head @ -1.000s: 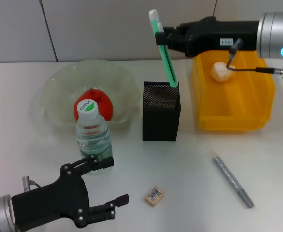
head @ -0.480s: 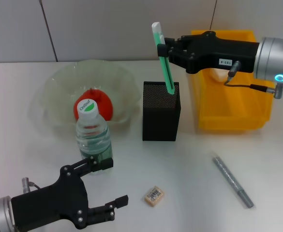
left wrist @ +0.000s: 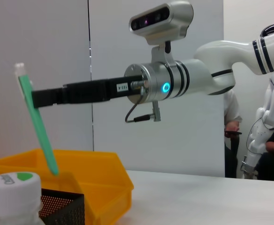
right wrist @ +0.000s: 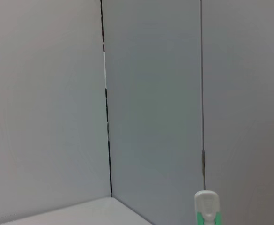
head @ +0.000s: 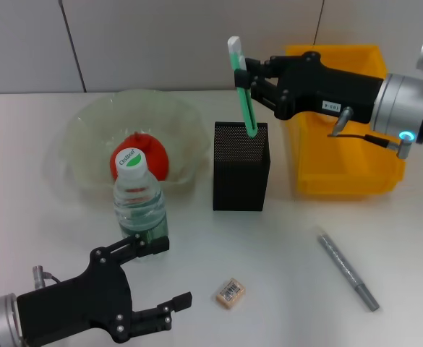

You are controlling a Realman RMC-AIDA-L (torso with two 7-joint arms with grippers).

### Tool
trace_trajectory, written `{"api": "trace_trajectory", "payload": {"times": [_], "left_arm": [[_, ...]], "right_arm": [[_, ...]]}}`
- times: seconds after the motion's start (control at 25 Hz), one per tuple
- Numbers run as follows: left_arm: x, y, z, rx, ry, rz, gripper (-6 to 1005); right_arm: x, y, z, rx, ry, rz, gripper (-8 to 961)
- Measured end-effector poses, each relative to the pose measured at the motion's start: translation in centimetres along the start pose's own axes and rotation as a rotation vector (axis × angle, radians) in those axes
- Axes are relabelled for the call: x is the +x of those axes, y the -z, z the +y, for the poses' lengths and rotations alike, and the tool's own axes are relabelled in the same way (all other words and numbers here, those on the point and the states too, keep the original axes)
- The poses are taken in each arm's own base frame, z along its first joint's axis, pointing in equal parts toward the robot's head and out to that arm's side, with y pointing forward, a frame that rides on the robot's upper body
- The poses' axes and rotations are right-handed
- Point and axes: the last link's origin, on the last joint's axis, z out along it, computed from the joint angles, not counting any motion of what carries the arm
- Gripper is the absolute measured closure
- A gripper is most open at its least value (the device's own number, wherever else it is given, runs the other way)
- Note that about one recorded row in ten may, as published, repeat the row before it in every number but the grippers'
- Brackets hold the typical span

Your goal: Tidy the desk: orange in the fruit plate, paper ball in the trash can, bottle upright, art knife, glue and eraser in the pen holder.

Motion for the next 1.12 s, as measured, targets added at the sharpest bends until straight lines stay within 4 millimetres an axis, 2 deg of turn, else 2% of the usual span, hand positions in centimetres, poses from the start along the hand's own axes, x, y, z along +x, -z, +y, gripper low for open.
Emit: {"api": "trace_trajectory", "payload": {"times": [0.08, 0.44, 1.04, 1.12], "left_arm": [[0.0, -0.1, 0.1, -0.003, 0.000, 0.001, 184], [-0.1, -0.2, 0.2, -0.006, 0.002, 0.001, 184], [-0.2, 0.0, 0.3, 0.000, 0.010, 0.001, 184], [-0.2, 0.1, 0.3, 0.001, 0.010, 0.001, 184]], "right_arm": [[0.9, -0.5, 0.2, -0.002, 0.003, 0.001, 758], [1.7, -1.4, 0.5, 0.002, 0.030, -0.003, 755], [3.2, -1.0, 0.6, 0.029, 0.022, 0.008, 749], [3.2, -1.0, 0.6, 0.029, 0.021, 0.007, 667]]}}
